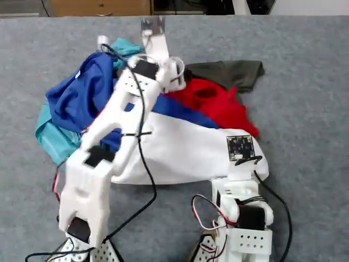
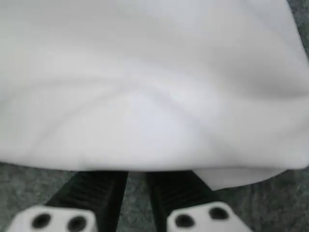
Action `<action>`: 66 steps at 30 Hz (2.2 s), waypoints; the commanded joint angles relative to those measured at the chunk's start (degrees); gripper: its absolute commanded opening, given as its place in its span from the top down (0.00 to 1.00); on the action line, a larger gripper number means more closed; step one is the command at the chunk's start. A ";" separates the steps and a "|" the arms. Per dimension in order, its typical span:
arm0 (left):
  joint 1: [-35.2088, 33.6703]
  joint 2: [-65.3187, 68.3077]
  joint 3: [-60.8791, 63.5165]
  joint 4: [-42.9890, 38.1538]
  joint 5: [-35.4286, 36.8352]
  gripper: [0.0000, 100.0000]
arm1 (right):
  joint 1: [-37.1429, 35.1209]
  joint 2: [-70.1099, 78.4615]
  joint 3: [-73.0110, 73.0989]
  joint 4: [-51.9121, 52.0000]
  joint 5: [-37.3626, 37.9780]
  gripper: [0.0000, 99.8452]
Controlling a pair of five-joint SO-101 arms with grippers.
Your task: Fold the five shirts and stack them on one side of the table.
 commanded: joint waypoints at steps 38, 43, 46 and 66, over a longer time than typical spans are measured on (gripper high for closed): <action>-48.70 0.40 -64.09 40.53 -6.68 0.98 | -0.75 -6.11 0.13 -0.62 0.35 1.00; -44.66 -2.51 -63.56 40.53 -6.68 0.91 | -0.75 -6.11 0.13 -0.62 0.35 1.00; -41.23 -2.86 -60.22 40.53 -6.59 0.84 | -0.75 -6.11 0.13 -0.62 0.35 1.00; -15.82 -16.22 6.77 35.08 -14.77 0.83 | -0.75 -6.11 0.13 -0.62 0.35 1.00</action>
